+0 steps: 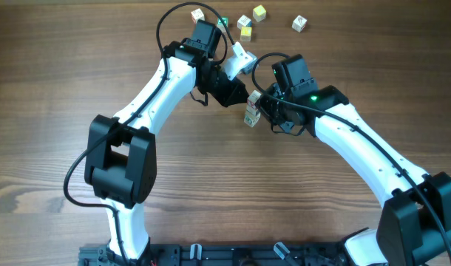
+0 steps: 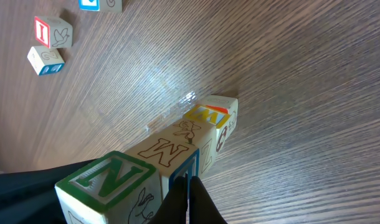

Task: Form a tower
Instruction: 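Open both grippers and pull both arms back from the stack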

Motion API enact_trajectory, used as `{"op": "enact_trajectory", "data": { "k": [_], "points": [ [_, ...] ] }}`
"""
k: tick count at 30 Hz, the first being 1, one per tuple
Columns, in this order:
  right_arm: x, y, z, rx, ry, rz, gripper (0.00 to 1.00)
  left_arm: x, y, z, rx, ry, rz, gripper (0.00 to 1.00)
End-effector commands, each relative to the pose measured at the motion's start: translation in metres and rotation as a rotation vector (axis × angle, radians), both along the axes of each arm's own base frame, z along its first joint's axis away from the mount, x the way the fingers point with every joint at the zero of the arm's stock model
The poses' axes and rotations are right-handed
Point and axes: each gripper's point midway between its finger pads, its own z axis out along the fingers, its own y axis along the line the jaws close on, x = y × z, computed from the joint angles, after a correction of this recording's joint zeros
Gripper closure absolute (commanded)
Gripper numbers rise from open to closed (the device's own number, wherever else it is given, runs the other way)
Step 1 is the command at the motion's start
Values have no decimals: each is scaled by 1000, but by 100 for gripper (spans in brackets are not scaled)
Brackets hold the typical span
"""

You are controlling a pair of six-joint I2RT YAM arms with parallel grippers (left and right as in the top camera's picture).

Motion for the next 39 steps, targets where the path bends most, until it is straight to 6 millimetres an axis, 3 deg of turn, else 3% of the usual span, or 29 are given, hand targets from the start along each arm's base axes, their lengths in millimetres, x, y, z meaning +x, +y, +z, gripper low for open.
{"op": "enact_trajectory", "data": {
  "k": [1, 5, 15, 22, 29, 32, 39],
  "points": [
    [-2, 2, -5, 8, 23, -2, 96, -1, -6, 2, -24, -6, -30, 96],
    [-12, -3, -10, -17, 66, 5, 96, -1, -6, 2, -24, -6, -30, 96],
    [-15, -8, -12, -44, 73, 10, 96, 6, 0, -3, 23, -35, -13, 96],
    [17, -60, -6, -111, 3, -64, 96, 19, 10, -8, 74, -81, 19, 96],
    [59, -29, 32, 101, -205, 33, 95, 64, 60, -2, 47, -68, 242, 96],
    [58, -29, 31, 101, -200, 33, 95, 69, 70, -2, 46, -68, 267, 96],
    [45, -15, 29, 147, -152, 84, 96, 69, 69, -2, 46, -68, 265, 96]
  ]
}}
